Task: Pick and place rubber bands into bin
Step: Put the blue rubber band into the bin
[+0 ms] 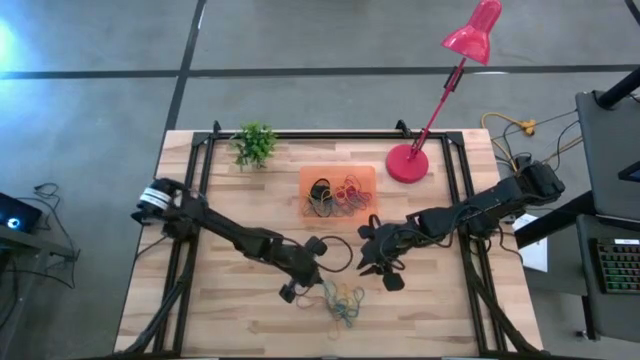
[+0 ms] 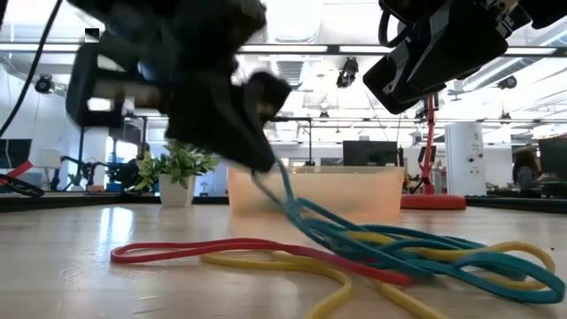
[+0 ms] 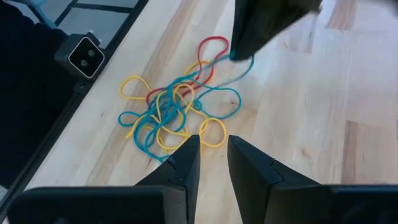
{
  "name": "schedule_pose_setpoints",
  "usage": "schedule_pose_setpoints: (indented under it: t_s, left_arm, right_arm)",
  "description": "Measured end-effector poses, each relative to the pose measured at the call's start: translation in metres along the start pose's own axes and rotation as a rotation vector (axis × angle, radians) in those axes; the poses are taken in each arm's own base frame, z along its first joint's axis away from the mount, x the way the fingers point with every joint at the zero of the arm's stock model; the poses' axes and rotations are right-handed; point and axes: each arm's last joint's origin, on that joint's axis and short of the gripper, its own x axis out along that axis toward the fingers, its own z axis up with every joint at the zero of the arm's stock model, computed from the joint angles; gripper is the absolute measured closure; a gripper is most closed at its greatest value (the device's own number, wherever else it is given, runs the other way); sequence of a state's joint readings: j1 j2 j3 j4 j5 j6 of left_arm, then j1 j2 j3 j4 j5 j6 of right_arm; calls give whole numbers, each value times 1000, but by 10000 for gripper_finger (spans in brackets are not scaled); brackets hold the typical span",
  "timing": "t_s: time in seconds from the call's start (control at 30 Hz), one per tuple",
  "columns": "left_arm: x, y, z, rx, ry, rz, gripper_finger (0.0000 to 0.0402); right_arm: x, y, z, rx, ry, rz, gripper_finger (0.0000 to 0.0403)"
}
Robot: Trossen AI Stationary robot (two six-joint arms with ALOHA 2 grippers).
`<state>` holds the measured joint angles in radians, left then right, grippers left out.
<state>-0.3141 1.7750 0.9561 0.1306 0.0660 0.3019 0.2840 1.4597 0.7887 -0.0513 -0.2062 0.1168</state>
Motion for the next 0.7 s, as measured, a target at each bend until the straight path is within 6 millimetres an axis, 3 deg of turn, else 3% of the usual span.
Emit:
schedule_pose_setpoints:
  t_s: [0.43, 0.7]
  left_arm:
    - [-92, 20, 42, 114, -132, 296, 402]
    - [-128, 46, 43, 132, -144, 445, 402]
  right_arm:
    - [0, -1, -1, -10, -1, -26, 335]
    - [0, -1, -1, -15, -1, -26, 335]
